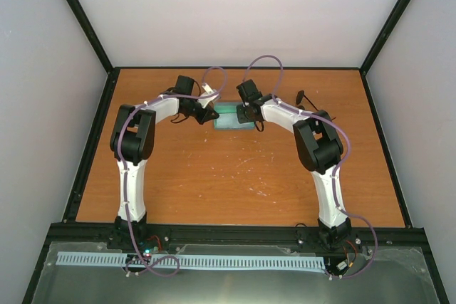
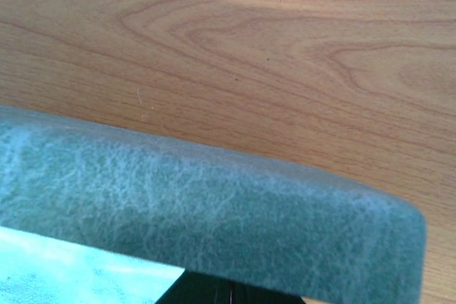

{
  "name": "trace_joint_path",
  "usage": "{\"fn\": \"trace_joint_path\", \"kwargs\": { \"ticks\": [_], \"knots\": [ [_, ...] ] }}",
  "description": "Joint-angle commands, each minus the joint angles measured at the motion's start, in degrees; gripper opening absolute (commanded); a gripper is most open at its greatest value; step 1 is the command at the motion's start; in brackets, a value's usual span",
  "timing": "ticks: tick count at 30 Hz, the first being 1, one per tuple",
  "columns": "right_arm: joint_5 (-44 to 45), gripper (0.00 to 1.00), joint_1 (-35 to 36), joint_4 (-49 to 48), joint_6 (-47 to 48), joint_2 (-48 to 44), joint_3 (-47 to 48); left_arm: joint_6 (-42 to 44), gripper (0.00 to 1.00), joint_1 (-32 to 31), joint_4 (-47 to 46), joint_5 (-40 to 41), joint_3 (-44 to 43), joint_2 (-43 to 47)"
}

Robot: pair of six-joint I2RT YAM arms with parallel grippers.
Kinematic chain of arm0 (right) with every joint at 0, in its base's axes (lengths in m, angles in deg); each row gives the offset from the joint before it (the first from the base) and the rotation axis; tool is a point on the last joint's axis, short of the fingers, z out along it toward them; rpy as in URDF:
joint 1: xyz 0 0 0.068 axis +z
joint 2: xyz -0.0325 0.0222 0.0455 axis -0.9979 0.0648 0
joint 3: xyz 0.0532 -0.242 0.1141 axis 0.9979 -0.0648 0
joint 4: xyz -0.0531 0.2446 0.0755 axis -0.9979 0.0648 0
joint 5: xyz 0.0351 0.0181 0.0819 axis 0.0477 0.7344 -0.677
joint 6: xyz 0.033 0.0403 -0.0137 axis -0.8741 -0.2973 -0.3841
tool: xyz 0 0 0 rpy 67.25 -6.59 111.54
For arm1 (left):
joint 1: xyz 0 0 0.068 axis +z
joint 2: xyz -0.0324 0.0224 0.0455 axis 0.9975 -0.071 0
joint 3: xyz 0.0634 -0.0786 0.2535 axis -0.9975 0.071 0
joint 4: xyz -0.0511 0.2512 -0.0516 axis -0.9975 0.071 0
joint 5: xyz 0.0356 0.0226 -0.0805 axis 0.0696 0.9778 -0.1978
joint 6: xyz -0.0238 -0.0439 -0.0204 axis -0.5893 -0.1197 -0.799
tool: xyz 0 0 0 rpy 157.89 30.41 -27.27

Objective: Organize the sunglasses
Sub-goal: Place the glasses cleaning cloth in the sunglasses case.

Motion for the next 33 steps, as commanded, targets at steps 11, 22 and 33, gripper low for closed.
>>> {"fn": "trace_joint_path", "kwargs": {
  "ticks": [11, 22, 33],
  "knots": [
    [1.22, 0.03, -0.64, -0.08, -0.05, 2.18, 1.46, -0.76, 0.00, -0.53, -1.08, 1.68, -1.33, 0.24],
    [2.09, 0.21, -0.64, -0.26, -0.40, 1.52, 1.52, -0.39, 0.18, -1.23, -1.69, 2.81, 0.94, 1.80],
    [4.36, 0.33, -0.65, -0.98, -0.85, -2.14, 0.55, -0.98, 0.37, -1.43, -3.75, 4.46, 4.36, 5.44]
  ]
}}
